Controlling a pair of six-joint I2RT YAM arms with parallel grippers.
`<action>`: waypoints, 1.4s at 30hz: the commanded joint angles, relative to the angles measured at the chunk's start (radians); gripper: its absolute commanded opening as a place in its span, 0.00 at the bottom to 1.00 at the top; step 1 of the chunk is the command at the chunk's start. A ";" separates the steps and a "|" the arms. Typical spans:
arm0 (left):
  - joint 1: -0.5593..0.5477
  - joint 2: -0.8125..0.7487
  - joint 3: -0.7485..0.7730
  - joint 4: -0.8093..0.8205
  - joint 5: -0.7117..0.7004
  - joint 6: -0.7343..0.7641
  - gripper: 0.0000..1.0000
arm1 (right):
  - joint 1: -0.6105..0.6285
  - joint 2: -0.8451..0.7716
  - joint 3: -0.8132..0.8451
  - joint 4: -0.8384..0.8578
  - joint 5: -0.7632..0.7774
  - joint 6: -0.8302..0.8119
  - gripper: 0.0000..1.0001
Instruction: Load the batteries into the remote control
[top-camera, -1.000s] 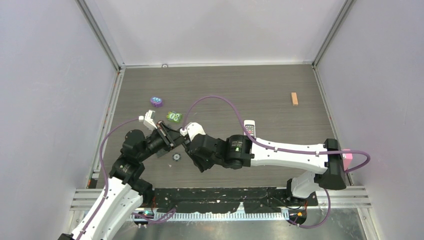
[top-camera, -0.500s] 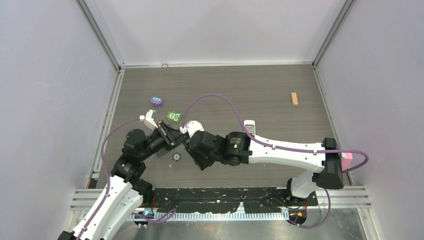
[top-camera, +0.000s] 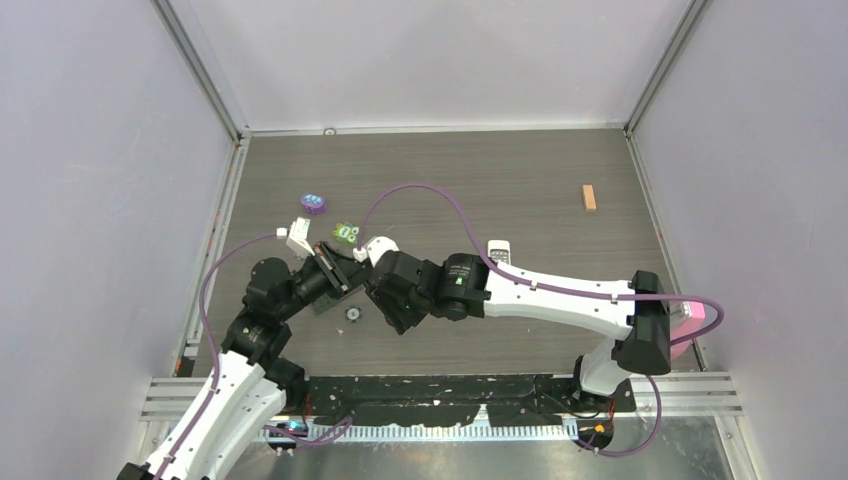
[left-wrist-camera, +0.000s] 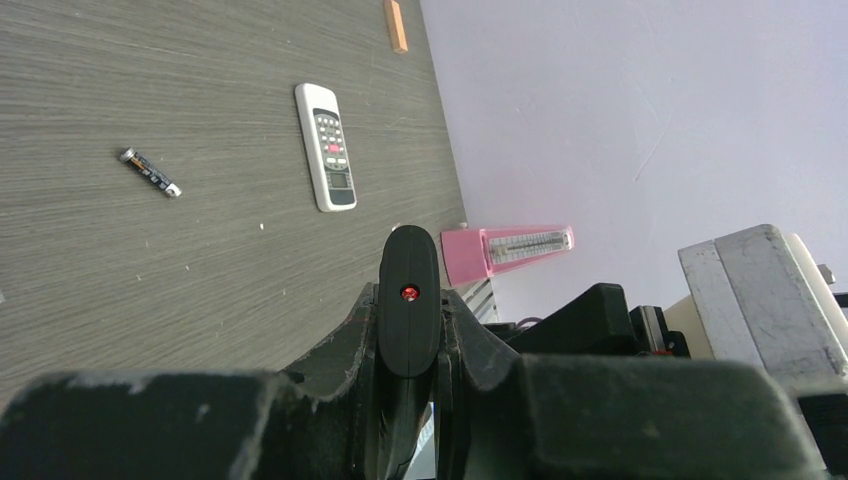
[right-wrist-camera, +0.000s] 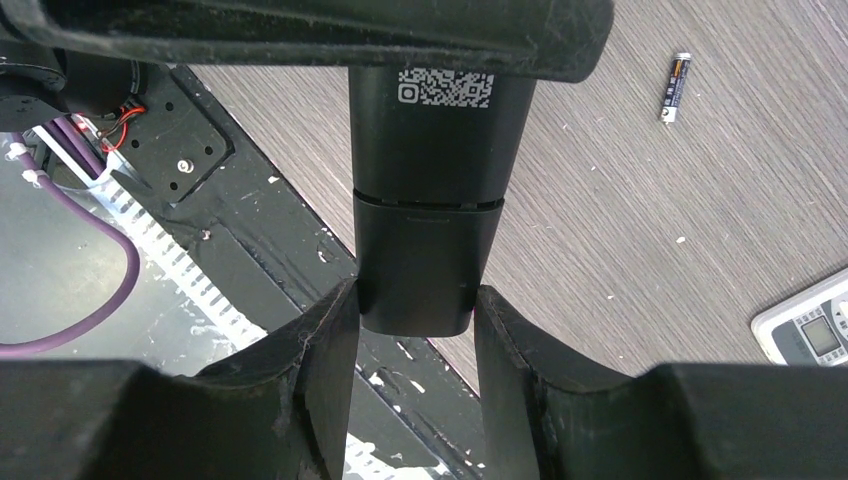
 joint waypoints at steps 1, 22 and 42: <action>-0.027 -0.022 0.039 0.082 0.183 -0.097 0.00 | -0.051 0.008 0.038 0.208 0.083 0.028 0.31; -0.026 0.009 0.005 0.109 0.184 -0.146 0.00 | -0.091 -0.007 -0.001 0.314 0.129 0.028 0.45; -0.026 -0.027 -0.031 0.064 0.070 -0.275 0.00 | -0.106 0.009 -0.005 0.338 0.137 0.001 0.52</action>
